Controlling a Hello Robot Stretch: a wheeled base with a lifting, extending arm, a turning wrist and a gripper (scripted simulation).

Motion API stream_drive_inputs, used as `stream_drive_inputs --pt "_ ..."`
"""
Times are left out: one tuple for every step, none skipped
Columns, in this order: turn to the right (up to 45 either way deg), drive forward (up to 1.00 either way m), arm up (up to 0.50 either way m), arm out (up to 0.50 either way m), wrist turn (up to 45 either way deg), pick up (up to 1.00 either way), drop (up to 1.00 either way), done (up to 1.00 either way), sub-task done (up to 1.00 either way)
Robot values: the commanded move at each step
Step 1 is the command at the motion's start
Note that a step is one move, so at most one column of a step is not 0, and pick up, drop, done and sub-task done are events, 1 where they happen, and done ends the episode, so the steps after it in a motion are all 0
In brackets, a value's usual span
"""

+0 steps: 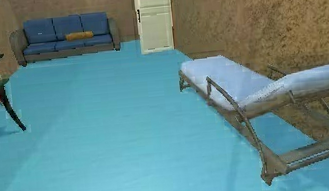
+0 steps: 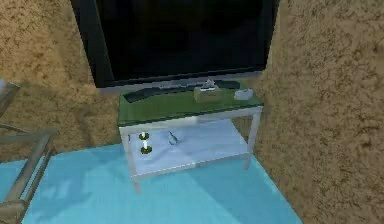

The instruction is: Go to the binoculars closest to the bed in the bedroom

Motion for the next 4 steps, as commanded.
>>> stream_drive_inputs --pt "-6.0 0.00 0.00 0.00 0.0 0.00 0.00 0.00 0.00" --pt "0.0 1.00 0.00 0.00 0.0 0.00 0.00 0.00 0.00" --pt "0.0 1.00 0.00 0.00 0.0 0.00 0.00 0.00 0.00" --pt "-3.0 0.00 0.00 0.00 0.0 0.00 0.00 0.00 0.00"
